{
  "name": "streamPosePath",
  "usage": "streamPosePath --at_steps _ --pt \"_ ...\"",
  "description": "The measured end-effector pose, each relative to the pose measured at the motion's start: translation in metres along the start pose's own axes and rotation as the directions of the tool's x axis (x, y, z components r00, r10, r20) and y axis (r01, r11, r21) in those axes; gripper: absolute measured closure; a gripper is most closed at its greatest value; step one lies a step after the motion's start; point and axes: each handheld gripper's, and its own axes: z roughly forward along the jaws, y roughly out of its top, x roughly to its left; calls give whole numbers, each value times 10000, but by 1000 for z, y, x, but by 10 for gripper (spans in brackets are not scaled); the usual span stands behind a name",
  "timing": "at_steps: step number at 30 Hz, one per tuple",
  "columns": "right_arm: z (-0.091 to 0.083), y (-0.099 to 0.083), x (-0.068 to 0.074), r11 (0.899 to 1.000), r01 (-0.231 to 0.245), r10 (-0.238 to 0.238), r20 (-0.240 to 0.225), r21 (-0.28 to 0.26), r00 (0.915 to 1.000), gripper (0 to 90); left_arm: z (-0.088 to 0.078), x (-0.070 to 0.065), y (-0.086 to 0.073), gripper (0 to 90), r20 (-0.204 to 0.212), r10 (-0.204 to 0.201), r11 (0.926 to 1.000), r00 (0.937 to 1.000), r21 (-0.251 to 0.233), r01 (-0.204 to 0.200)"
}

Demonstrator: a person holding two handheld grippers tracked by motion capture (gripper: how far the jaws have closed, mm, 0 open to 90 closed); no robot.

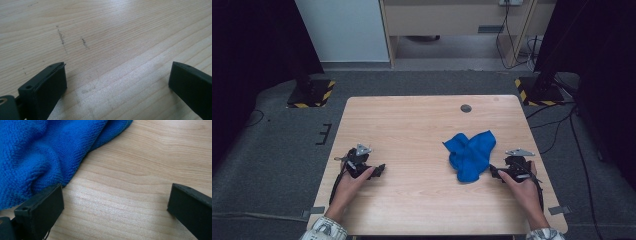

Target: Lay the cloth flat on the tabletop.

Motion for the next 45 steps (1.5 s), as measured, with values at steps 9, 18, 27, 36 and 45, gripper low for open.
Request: streamPosePath --at_steps 9,18,27,36,45 --pt "0 0 0 10000 4 -4 4 0 10000 7 0 -1 0 8 -15 -23 10000 10000 5 23" --pt "0 1 1 9999 59 -60 -126 -84 9999 57 -1 -1 -1 8 16 -11 10000 10000 -4 11" --pt "-14 9 9 9957 453 -484 -366 -813 9982 114 -1 -1 -1 5 21 -1 10000 10000 5 1" --pt "-25 14 17 9915 514 -590 -613 -1199 9964 185 -1 -1 -1 4 26 2 10000 10000 6 -2" --pt "-26 21 21 9906 506 -627 -926 -1273 9937 169 -1 -1 -1 3 32 11 10000 10000 10 -11"
